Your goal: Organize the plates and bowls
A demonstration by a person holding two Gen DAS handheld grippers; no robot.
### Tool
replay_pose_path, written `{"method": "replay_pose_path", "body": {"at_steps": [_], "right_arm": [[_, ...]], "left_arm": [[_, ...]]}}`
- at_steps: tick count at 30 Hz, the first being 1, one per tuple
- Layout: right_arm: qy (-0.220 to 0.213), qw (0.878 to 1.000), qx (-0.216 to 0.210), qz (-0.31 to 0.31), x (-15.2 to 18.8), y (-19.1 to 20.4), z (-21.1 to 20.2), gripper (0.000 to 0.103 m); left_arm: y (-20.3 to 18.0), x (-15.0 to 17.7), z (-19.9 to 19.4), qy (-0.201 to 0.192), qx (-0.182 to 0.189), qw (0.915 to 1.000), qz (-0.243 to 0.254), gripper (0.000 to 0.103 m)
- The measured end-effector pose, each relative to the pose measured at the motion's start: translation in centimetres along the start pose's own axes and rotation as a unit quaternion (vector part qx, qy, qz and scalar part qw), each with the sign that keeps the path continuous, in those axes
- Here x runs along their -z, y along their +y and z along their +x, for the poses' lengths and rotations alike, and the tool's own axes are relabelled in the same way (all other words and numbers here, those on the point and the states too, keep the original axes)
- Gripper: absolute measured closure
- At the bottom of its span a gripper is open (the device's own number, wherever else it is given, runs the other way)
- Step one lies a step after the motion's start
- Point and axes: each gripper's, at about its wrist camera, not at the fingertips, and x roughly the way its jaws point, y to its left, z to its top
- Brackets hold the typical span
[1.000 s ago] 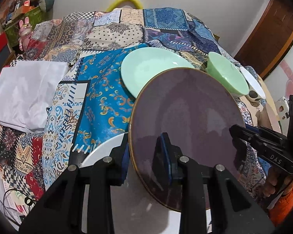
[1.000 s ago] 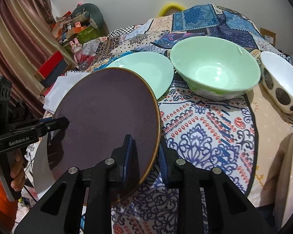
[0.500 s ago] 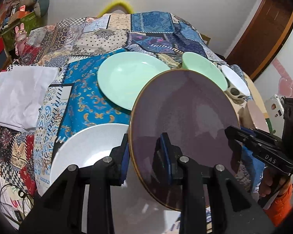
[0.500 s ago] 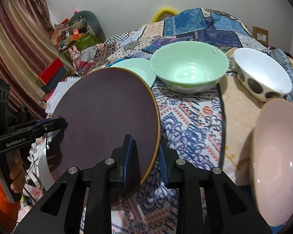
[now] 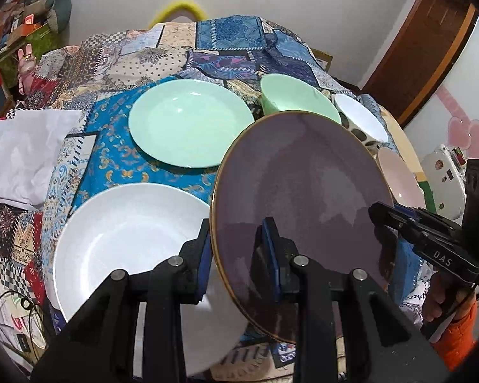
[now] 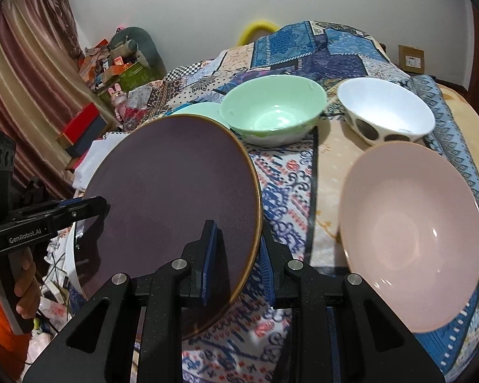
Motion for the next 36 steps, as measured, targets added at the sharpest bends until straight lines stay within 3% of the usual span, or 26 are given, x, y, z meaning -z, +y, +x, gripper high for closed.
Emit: {"method": "replay_pose_path", "body": {"at_steps": [36], "right_arm": [[0.020, 0.997, 0.048, 0.064, 4.3, -4.9, -0.1, 0.080]], "left_arm": [[-3.4, 1.8, 7.3, 0.084, 0.017, 0.9963, 0.009, 0.073]]}}
